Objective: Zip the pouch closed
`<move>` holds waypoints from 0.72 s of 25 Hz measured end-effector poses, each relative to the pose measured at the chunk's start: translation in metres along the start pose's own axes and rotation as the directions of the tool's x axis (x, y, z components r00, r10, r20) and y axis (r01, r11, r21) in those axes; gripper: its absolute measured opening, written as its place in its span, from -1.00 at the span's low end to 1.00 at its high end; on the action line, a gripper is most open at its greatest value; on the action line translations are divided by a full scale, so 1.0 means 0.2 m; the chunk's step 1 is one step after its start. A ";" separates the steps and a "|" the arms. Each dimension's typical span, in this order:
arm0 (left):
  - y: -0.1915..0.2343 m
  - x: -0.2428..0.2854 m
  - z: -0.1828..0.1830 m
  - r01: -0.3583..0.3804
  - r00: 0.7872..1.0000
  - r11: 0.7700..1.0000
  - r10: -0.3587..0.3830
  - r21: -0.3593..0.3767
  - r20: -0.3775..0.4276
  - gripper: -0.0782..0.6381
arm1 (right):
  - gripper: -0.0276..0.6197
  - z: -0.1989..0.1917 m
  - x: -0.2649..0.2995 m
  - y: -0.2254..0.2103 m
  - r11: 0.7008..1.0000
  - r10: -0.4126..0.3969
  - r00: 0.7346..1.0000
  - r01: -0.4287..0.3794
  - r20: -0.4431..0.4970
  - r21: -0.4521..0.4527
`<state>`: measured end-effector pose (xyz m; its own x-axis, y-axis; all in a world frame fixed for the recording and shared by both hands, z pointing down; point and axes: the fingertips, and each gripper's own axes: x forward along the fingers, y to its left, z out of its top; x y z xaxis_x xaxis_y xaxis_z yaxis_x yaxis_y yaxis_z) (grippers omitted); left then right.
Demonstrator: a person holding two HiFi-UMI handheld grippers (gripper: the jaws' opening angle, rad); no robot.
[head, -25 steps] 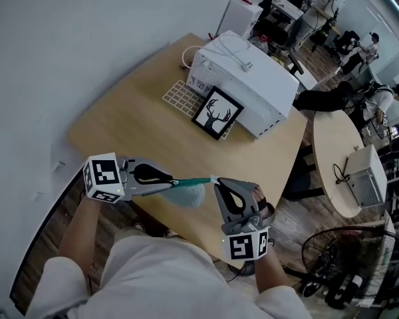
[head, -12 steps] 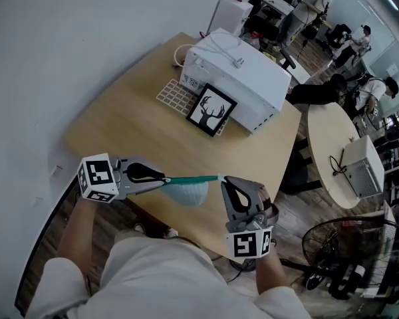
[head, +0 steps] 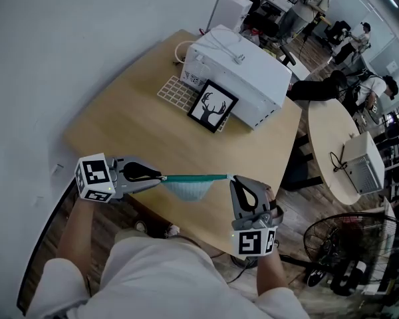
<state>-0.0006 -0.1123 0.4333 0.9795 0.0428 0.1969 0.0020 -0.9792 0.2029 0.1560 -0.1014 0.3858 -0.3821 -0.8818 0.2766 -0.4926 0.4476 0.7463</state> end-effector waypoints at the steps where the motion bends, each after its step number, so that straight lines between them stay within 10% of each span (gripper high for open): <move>1: 0.00 -0.01 -0.01 -0.001 1.000 1.000 0.001 -0.005 0.004 -0.65 | -0.88 0.00 0.00 0.01 1.000 0.005 1.000 -0.005 -0.003 0.006; 18: 0.02 -0.07 -0.09 -0.055 0.998 0.998 0.056 -0.044 0.018 -0.65 | -0.88 0.09 0.02 0.08 0.989 0.010 1.000 -0.013 0.017 0.147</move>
<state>-0.0181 -0.1141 0.4479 0.9815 -0.0154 0.1907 -0.0606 -0.9704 0.2338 0.1316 -0.0955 0.3881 -0.4002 -0.8745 0.2741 -0.5972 0.4758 0.6457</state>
